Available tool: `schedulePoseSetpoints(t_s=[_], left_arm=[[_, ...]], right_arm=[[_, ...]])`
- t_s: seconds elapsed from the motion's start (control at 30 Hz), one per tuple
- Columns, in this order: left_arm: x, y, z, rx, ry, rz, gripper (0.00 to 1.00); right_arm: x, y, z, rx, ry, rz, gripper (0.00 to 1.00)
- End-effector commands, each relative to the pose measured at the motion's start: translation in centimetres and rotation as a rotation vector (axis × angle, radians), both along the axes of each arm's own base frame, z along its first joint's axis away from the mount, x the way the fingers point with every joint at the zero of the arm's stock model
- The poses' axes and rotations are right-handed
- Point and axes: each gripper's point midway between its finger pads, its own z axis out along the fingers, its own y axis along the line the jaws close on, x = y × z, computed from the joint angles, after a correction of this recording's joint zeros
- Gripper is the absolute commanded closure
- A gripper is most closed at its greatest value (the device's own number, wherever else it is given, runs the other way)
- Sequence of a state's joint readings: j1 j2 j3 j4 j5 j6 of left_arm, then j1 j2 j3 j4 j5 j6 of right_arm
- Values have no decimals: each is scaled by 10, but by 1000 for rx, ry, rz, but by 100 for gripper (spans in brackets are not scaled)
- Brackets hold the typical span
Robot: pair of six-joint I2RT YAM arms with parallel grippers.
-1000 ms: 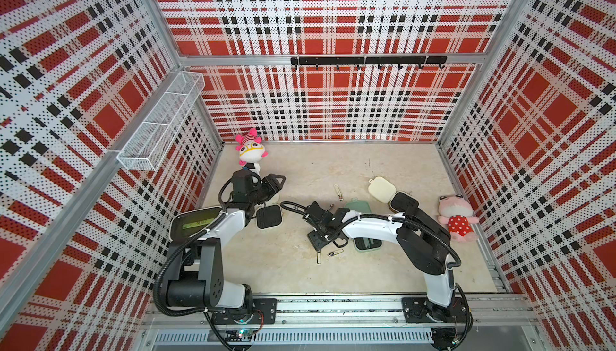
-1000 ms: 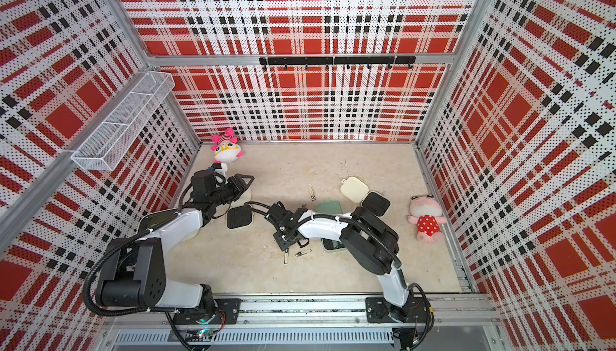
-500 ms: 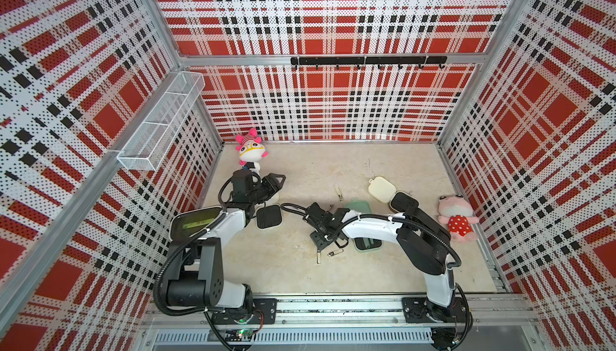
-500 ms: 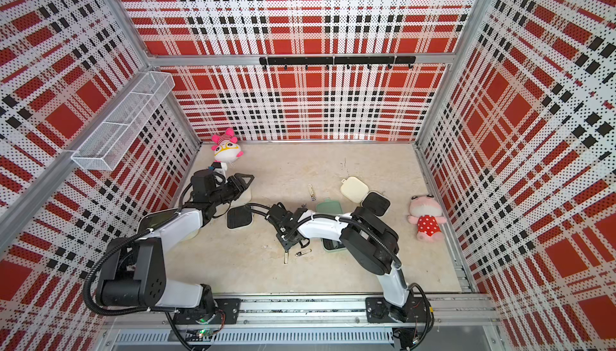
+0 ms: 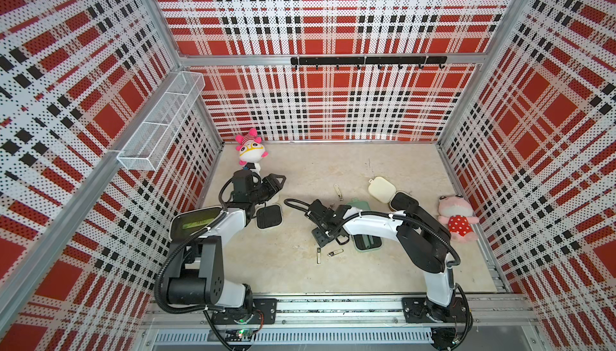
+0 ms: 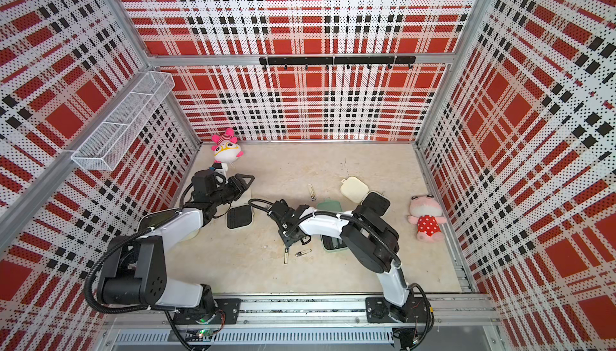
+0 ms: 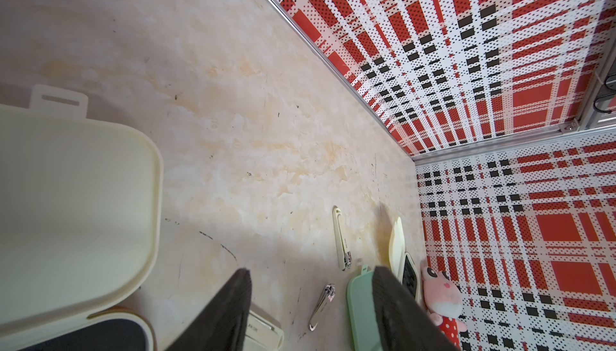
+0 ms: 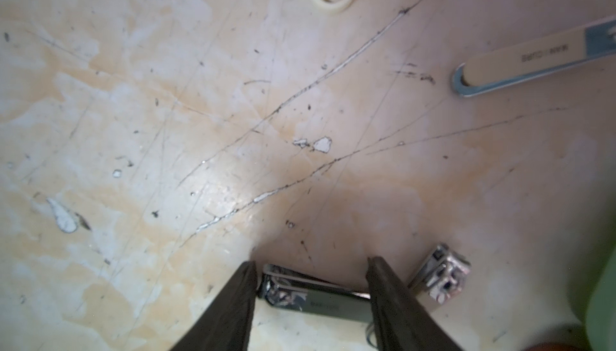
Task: Organize nail clipper sets
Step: Adjust the nail clipper at the center of the board, then pick up the nail clipper from the center of the board.
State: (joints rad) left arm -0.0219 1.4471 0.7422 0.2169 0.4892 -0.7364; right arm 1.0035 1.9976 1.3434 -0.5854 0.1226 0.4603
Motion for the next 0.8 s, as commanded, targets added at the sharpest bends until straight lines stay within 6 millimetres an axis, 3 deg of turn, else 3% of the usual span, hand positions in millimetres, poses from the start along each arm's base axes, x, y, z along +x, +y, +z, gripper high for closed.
schedulePoseSetpoints(t_s=[0.0,0.27,0.77], left_arm=[[1,-5,1,-5,-14,-15,38],[0,-10,1,-8,-15,-21,38],[0,-13,3,-8,-19,-27,38]], right_arm=[[-9,-7,-5,5,41,-11,40],[-22,-7,-7,19,64,7,38],[-30,-8,-10,-57,47,0,50]])
